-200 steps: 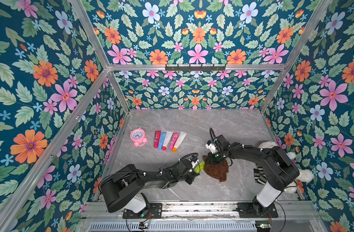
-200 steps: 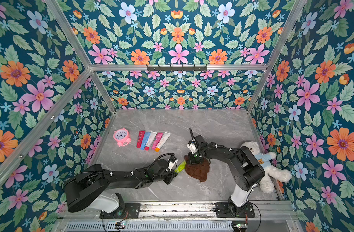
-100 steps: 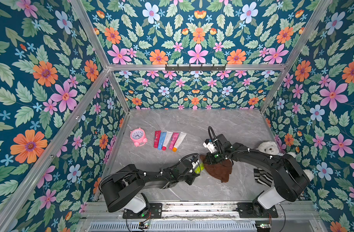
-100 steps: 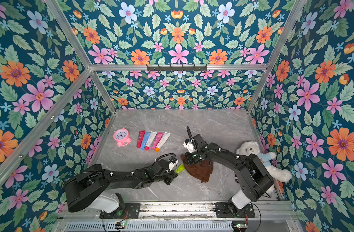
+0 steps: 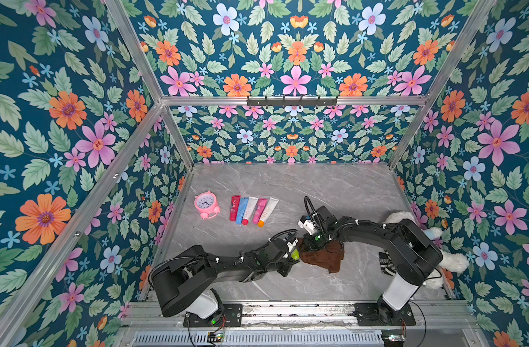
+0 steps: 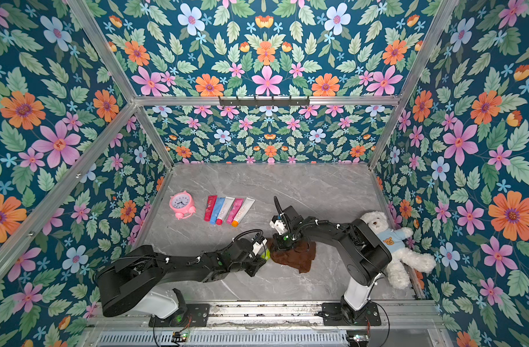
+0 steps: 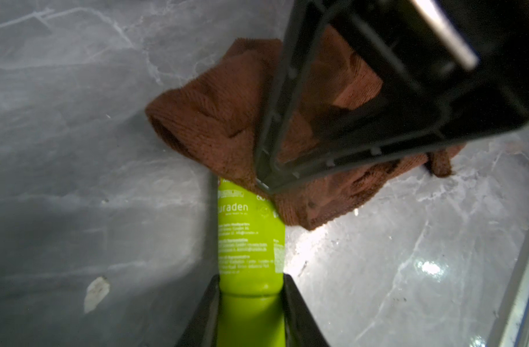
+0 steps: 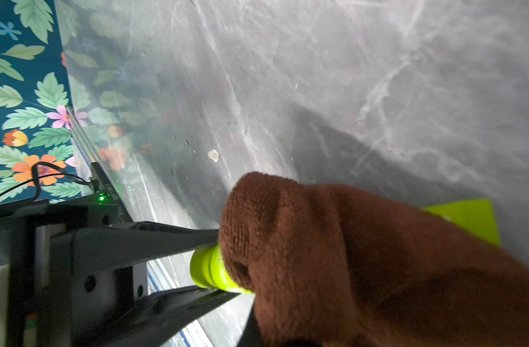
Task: Wipe the surface of the toothpaste tube
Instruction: Wipe the dirt from the toothpaste tube.
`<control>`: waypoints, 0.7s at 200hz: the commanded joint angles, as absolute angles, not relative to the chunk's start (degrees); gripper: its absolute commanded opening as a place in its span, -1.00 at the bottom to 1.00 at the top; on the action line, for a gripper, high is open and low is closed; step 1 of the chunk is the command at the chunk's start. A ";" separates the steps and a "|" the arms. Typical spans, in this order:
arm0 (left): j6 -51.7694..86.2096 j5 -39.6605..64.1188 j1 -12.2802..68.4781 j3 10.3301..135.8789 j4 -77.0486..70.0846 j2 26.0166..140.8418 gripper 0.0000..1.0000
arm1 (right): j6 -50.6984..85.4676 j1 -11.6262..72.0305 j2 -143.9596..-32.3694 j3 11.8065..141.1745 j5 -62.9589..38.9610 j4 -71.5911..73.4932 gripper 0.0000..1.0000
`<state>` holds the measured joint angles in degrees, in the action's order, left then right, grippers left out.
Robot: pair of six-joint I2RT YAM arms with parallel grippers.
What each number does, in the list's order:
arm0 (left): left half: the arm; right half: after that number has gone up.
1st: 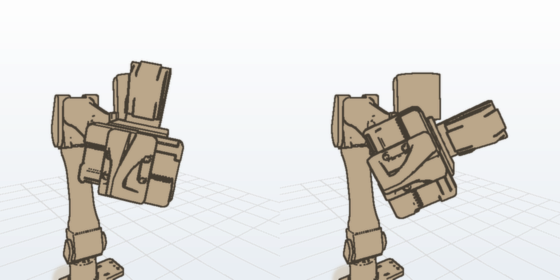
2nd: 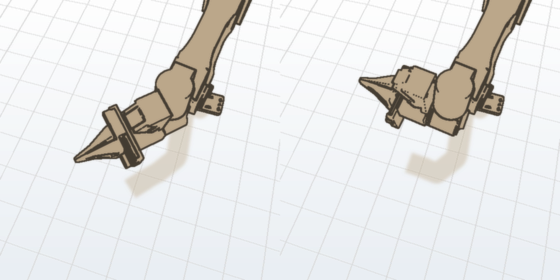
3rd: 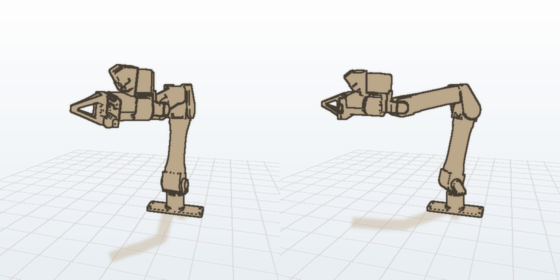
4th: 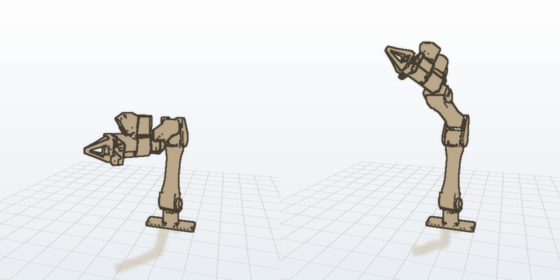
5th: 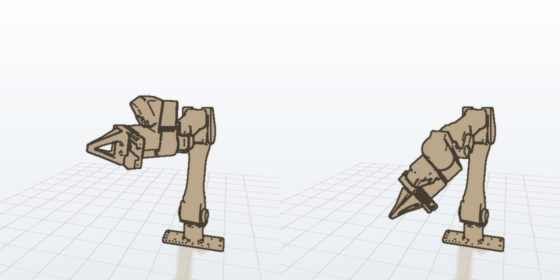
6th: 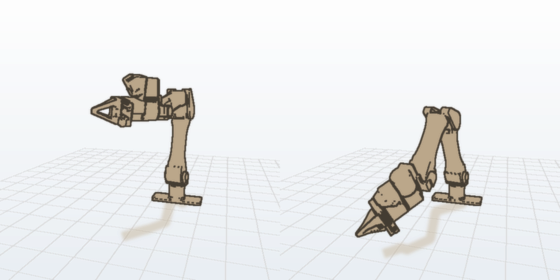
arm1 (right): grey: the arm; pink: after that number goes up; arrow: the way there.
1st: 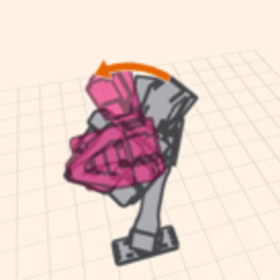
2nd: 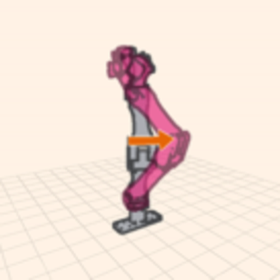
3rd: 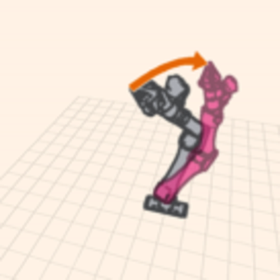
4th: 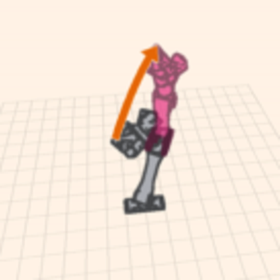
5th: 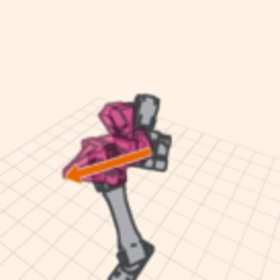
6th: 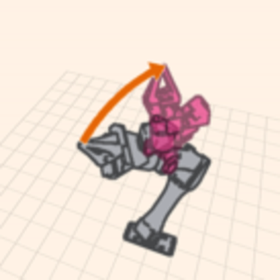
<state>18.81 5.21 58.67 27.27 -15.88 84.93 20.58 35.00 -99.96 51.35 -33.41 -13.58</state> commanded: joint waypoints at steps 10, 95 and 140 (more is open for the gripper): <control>18.92 5.44 58.84 26.82 -12.05 84.39 -1.00 | 18.75 30.54 -101.70 50.13 -24.33 -19.67 -1.00; 19.07 5.10 59.06 26.47 -12.33 84.02 -1.00 | 16.24 25.54 -98.56 51.25 -21.79 -22.90 -1.00; 18.90 5.48 59.20 27.17 -12.22 85.27 -1.00 | 19.86 32.56 -93.22 51.27 -29.06 -19.11 -1.00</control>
